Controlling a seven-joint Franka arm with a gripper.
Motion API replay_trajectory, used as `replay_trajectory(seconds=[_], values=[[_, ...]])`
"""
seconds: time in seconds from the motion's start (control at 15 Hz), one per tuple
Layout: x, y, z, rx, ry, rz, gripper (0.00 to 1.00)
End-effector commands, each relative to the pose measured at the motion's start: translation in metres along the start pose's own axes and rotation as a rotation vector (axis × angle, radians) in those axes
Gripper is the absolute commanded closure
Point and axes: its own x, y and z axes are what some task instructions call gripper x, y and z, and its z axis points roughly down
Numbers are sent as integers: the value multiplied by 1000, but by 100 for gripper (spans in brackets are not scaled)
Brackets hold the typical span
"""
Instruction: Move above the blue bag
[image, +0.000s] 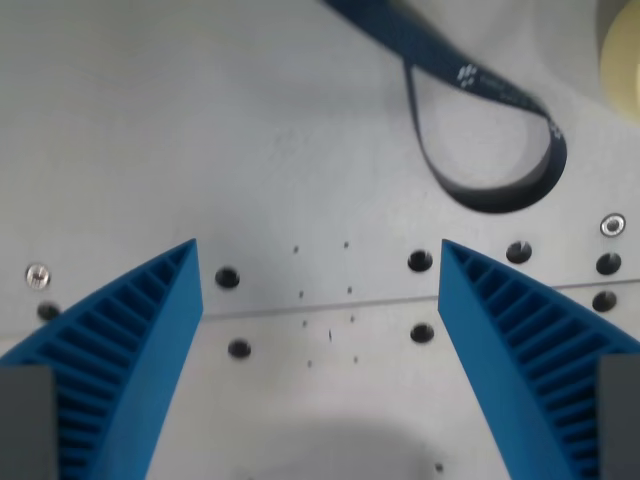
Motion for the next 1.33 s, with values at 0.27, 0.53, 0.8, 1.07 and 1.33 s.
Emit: replay_trajectory(seconds=[0.27,0.53,0.8,1.07,1.33], values=[[27,20,22,-33,7,252,0],[43,36,42,-41,-4,339,0],[58,52,61,-52,1,417,0],[74,67,81,-61,15,484,0],[90,81,100,-68,21,530,0]])
